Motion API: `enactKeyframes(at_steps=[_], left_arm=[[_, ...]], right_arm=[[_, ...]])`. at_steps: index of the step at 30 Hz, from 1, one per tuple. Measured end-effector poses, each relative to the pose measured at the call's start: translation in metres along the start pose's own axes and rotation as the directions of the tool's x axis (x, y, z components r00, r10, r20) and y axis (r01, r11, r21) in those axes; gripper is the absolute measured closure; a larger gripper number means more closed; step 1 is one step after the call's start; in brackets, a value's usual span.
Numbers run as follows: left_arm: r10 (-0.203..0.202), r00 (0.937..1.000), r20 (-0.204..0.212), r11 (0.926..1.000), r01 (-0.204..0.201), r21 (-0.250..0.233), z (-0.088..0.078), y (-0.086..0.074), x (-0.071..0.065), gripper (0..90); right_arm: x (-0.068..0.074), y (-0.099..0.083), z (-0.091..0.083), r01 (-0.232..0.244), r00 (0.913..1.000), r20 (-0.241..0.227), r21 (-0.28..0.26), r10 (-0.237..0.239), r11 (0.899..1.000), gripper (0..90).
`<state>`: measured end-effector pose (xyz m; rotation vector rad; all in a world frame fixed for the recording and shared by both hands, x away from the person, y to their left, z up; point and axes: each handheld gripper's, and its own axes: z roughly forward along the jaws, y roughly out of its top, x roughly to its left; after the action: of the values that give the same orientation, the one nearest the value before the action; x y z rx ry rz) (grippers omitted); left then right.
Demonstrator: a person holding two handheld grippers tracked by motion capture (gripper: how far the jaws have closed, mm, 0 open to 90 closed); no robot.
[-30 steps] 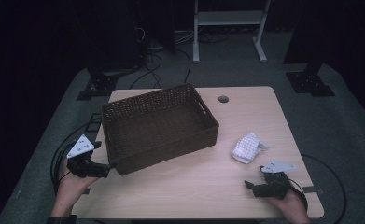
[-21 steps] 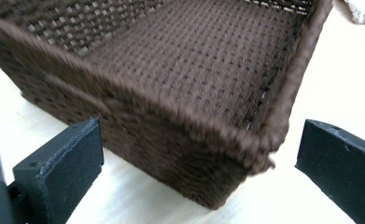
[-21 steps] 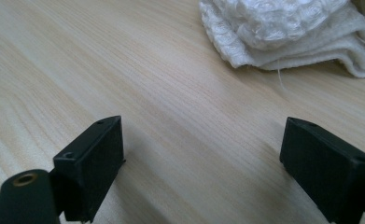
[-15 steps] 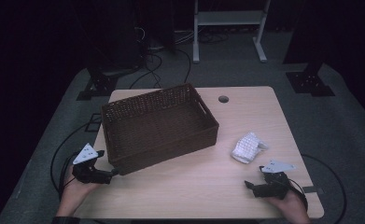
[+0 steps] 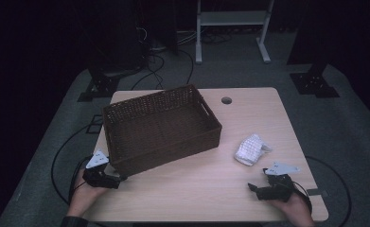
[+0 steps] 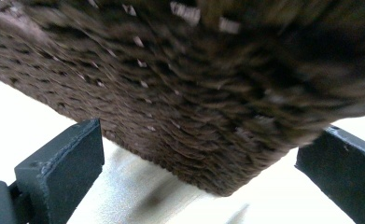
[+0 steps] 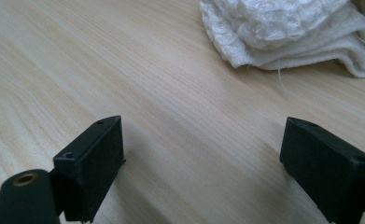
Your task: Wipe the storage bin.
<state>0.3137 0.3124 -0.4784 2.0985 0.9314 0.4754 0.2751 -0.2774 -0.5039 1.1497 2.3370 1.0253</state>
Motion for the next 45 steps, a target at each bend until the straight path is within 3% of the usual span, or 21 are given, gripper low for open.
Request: enactKeyframes(at_steps=[9, 18, 22, 25, 34, 40, 45], left_arm=[[-0.022, 0.9998, 0.002, 0.9982, 0.022, -0.055, 0.012, -0.008, -0.002, 5.9], [0.020, 0.9998, 0.000, 0.9988, -0.020, -0.044, 0.017, -0.002, -0.015, 6.7], [-0.015, 0.9993, -0.034, 0.9975, 0.012, -0.070, 0.021, -0.003, -0.021, 6.8], [-0.005, 0.9984, -0.057, 0.9985, 0.002, -0.055, 0.022, -0.003, -0.022, 7.1], [-0.001, 0.9982, -0.060, 0.9994, -0.001, -0.035, 0.023, -0.003, -0.022, 8.8], [-0.008, 0.9980, -0.062, 0.9993, 0.006, -0.038, 0.023, -0.004, -0.022, 8.8], [-0.014, 0.9977, -0.066, 0.9994, 0.012, -0.032, 0.023, -0.004, -0.023, 8.8]], right_arm=[[0.000, 0.000, 0.000, 0.001, 1.0000, 0.000, 0.000, -0.001, 1.000, 12.9], [0.000, 0.000, 0.000, 0.000, 1.0000, 0.001, 0.000, 0.000, 1.000, 13.0], [0.000, 0.000, 0.000, 0.000, 1.0000, 0.002, 0.001, 0.000, 1.000, 12.6], [0.000, 0.000, 0.000, -0.001, 1.0000, 0.004, 0.000, 0.001, 1.000, 12.8], [-0.001, 0.005, -0.001, -0.004, 0.9999, 0.013, 0.031, 0.004, 1.000, 13.6], [-0.006, 0.013, -0.007, 0.004, 0.9994, 0.035, 0.017, -0.004, 1.000, 12.7], [-0.015, 0.023, -0.016, -0.014, 0.9986, 0.051, -0.031, 0.016, 0.999, 7.8]])
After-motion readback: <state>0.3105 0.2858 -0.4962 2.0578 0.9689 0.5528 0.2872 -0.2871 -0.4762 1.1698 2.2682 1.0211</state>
